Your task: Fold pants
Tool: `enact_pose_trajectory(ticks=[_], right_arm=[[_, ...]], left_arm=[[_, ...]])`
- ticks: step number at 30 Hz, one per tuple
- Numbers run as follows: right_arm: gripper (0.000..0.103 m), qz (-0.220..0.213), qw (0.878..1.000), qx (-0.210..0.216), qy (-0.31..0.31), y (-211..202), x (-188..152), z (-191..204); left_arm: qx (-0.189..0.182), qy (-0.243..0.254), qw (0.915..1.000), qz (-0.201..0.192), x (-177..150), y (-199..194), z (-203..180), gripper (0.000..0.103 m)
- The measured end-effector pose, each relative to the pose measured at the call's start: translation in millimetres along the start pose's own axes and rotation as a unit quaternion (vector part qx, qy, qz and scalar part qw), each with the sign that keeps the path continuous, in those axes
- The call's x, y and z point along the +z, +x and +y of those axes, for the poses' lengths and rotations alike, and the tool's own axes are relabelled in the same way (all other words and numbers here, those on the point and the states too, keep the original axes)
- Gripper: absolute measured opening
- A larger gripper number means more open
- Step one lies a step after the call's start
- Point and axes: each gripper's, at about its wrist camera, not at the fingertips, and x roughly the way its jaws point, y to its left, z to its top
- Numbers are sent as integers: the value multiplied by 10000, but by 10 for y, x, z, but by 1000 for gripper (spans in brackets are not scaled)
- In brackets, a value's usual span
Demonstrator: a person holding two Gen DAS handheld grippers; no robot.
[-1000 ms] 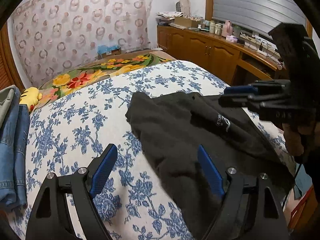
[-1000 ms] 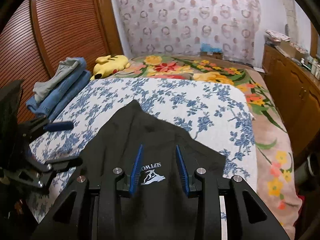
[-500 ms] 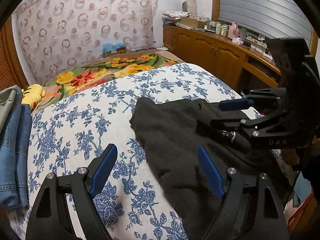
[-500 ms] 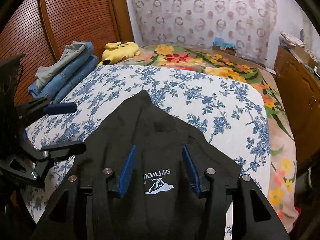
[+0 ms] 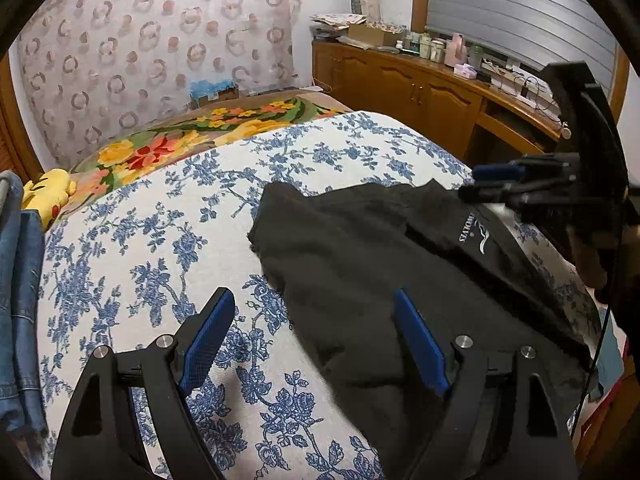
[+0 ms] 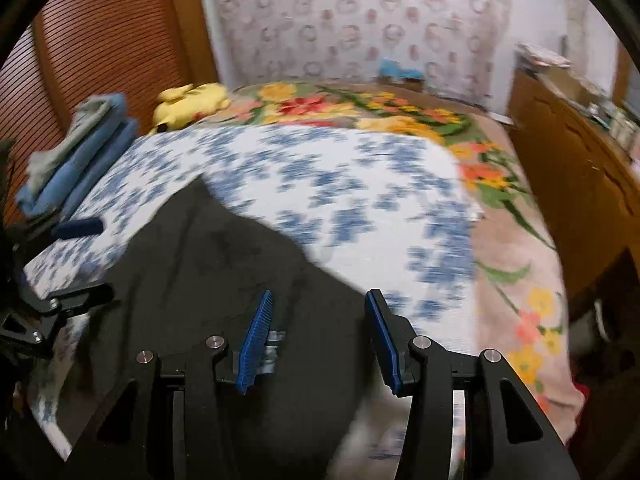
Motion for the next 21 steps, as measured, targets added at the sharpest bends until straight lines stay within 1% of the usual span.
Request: enact_pose_trajectory(ticks=[2,4,6,9,11,12,13,16,21], right_arm=[[50,-35,9999,-73,118,-42,-17,-71],[50,-91,9998,-109,156,-96,-27,-59],[50,-192,9997,-6,135,-154,-32,25],[50,-267,9992,298,6,-183,-20,182],[48,-192,9987,455,-159,-149,-28,303],[40,-140,9983,508,-231,-115,-31,353],[39,-81,9980,542,-316,-74,-42,411],[38,58,9973,559,-475,59,-52,512],[38,213,9968,428,-634,222,-10,575]], left_arm=[[-35,37,10000,27,-11,30,-10,83],[-66,87,9999,53,-17,60,-31,83],[-73,132,9998,103,-38,97,-45,83],[-59,152,9997,207,-52,166,-45,83],[-81,121,9995,273,-72,199,-25,83],[-104,97,9994,305,-79,221,-17,83],[-122,76,9993,341,-89,244,-9,83],[-149,61,9993,323,-96,246,-1,83],[-126,80,9994,321,-99,247,-2,83]])
